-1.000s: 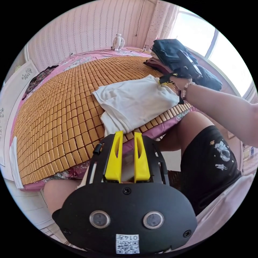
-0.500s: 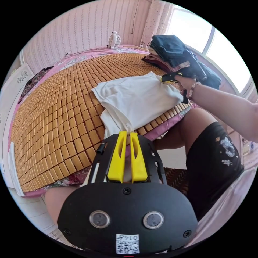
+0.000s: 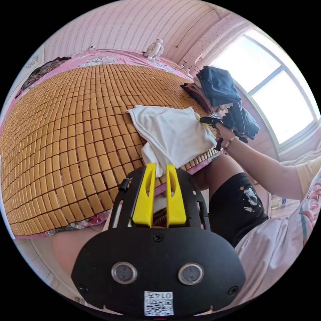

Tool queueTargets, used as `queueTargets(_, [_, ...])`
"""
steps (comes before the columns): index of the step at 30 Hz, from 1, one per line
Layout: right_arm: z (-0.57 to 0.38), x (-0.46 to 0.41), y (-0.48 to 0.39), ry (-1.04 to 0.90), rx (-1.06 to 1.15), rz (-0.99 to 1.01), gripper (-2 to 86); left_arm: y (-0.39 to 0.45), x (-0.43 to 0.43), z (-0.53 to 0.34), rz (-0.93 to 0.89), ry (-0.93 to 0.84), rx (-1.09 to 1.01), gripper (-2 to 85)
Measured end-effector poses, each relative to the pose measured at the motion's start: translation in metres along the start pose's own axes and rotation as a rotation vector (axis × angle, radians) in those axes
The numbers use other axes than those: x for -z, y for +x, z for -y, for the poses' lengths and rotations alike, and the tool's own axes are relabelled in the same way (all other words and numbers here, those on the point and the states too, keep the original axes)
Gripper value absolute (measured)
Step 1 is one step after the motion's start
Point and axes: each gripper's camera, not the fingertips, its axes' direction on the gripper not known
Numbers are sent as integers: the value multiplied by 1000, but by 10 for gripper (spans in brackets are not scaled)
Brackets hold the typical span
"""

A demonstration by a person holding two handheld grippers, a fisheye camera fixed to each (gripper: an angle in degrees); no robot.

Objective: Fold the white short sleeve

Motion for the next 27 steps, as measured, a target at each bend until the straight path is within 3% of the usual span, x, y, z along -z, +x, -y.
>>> queueTargets(5, [5, 3, 9, 10, -16, 17, 21, 39, -19, -3, 82, 24, 58, 48])
queueTargets(13, [12, 5, 19, 33, -23, 24, 22, 29, -25, 6, 163, 39, 116, 61])
queueTargets(27, [26, 1, 31, 63, -47, 38, 22, 16, -23, 20, 59, 10, 252, 62])
